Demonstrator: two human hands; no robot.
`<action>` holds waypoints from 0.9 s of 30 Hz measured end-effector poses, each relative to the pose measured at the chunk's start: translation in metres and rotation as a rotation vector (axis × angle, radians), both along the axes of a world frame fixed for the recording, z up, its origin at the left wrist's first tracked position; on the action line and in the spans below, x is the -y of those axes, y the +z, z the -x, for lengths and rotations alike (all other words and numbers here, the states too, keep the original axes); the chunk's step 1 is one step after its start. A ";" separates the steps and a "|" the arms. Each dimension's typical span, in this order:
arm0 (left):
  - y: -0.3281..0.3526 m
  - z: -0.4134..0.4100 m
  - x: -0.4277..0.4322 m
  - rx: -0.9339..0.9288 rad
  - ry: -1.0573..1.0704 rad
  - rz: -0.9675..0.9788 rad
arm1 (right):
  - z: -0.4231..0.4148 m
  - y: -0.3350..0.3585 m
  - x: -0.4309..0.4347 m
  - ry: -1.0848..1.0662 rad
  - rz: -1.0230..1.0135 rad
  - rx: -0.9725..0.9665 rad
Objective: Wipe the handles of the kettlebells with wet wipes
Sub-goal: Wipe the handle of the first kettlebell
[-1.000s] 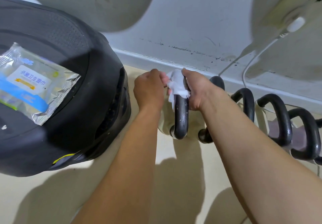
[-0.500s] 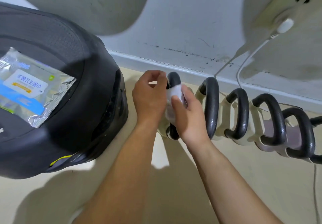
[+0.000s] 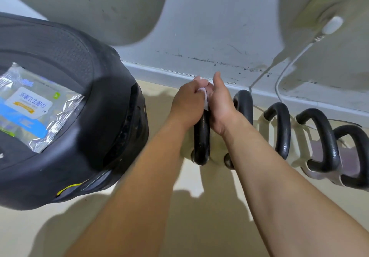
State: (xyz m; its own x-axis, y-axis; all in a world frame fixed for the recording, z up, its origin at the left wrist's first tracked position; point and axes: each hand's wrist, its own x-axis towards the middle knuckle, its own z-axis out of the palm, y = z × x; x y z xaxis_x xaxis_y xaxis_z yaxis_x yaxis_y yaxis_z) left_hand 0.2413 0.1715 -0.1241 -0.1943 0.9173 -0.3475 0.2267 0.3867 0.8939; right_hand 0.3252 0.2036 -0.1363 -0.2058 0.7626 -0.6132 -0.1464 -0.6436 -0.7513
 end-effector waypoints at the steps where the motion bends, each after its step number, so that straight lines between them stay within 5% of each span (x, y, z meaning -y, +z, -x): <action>1: 0.000 0.003 -0.006 0.001 -0.034 0.035 | 0.000 0.001 -0.001 0.000 0.022 0.024; 10: -0.018 0.022 -0.021 0.089 0.028 0.228 | -0.003 -0.002 0.029 0.079 -0.073 0.098; 18: -0.032 0.023 0.019 0.215 0.379 -0.005 | -0.001 0.012 0.024 0.149 -0.198 0.126; 22: -0.004 0.002 0.019 0.092 0.409 -0.105 | 0.001 0.010 -0.001 0.196 -0.177 0.127; 27: 0.016 -0.005 0.002 -0.041 0.283 0.034 | -0.010 0.005 0.005 0.011 -0.147 -0.075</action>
State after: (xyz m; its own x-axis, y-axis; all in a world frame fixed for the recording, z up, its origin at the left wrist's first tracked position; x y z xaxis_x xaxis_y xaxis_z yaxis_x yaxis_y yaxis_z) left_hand 0.2462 0.1694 -0.1079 -0.4557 0.8123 -0.3641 0.1405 0.4695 0.8717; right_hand 0.3349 0.1989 -0.1312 -0.2554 0.8405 -0.4778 -0.1991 -0.5293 -0.8247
